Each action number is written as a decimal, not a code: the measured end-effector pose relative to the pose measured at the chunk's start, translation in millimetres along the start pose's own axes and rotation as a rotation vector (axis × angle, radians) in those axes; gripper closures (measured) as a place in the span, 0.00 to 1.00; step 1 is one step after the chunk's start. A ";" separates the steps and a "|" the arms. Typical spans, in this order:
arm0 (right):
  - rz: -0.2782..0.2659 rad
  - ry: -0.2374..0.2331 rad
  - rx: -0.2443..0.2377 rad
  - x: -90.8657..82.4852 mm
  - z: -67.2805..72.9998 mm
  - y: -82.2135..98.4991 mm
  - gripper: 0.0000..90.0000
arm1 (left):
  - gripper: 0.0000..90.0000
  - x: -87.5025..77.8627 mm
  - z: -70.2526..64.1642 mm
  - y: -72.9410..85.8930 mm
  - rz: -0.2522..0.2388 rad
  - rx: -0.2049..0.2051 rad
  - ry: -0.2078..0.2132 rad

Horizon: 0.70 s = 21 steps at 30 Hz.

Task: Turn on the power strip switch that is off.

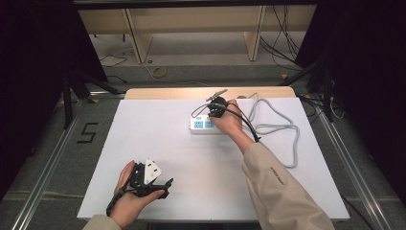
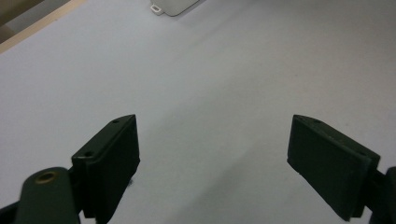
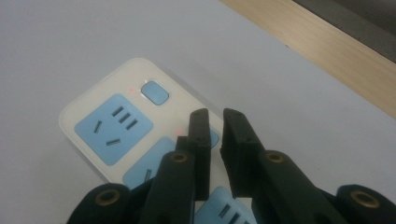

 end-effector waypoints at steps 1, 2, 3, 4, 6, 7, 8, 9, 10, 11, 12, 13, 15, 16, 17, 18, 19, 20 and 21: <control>-0.001 0.002 0.009 -1.1 0.5 -0.1 0.89 | 0.18 0.1 -0.2 0.1 0.001 -0.001 0.001; 0.002 -0.005 0.005 -3.4 0.0 0.7 0.87 | 0.18 0.2 -0.1 0.1 0.001 0.001 0.000; 0.002 -0.005 0.005 -3.4 0.0 0.7 0.87 | 0.18 0.2 -0.1 0.0 0.001 0.001 0.000; 0.001 -0.010 0.015 -5.7 -0.1 1.3 0.86 | 0.18 0.1 0.0 0.0 0.003 0.003 0.000; -0.004 -0.014 0.013 -8.3 -0.7 1.6 0.84 | 0.18 0.0 -0.1 -0.1 0.003 0.003 -0.001; -0.004 -0.014 0.013 -8.3 -0.7 1.6 0.84 | 0.18 0.0 -0.1 -0.1 0.003 0.003 -0.001; -0.008 -0.016 0.010 -10.9 -1.3 1.8 0.83 | 0.18 0.0 0.0 0.0 0.003 0.003 -0.001; -0.008 -0.016 0.010 -10.9 -1.3 1.8 0.83 | 0.18 0.0 0.0 0.0 0.004 0.003 -0.002; -0.009 -0.016 0.008 -12.4 -1.6 1.9 0.82 | 0.18 0.0 0.2 0.0 0.004 0.005 -0.001; -0.010 -0.018 0.011 -13.8 -1.6 2.1 0.81 | 0.18 0.1 0.0 0.1 0.004 0.001 -0.003; -0.008 -0.021 0.007 -15.5 -2.1 2.6 0.81 | 0.18 0.1 0.1 0.2 0.004 0.001 -0.004; -0.003 -0.023 0.010 -18.8 -2.3 3.7 0.80 | 0.18 0.0 0.0 0.3 0.005 0.000 -0.003; -0.003 -0.025 0.006 -22.0 -2.8 5.1 0.79 | 0.18 -0.1 0.2 0.3 0.006 0.001 -0.005; -0.003 -0.028 0.009 -23.7 -2.7 5.6 0.79 | 0.18 -0.2 0.2 0.3 0.008 0.002 -0.005; -0.003 -0.028 0.009 -23.7 -2.7 5.6 0.79 | 0.18 -0.2 0.2 0.3 0.010 0.003 -0.003; -0.005 -0.029 0.007 -25.3 -2.9 6.2 0.79 | 0.18 0.0 0.3 0.1 0.009 0.006 -0.003; -0.005 -0.029 0.008 -27.0 -2.6 6.9 0.78 | 0.18 0.1 0.1 0.1 0.009 0.006 -0.002; 0.000 -0.035 0.006 -30.3 -1.8 8.7 0.77 | 0.18 0.3 0.0 0.0 0.009 0.005 -0.003; 0.000 -0.035 0.006 -30.3 -1.8 8.7 0.77 | 0.18 0.4 0.0 -0.1 0.009 0.005 -0.003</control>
Point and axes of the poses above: each handheld gripper's, and its own axes: x roughly forward along the jaws, y roughly out of its underside, z roughly to its left, the point moved 5 cm from there along x, roughly forward along the jaws, and after that the axes turned 13 degrees about -z, right-handed, at the moved point
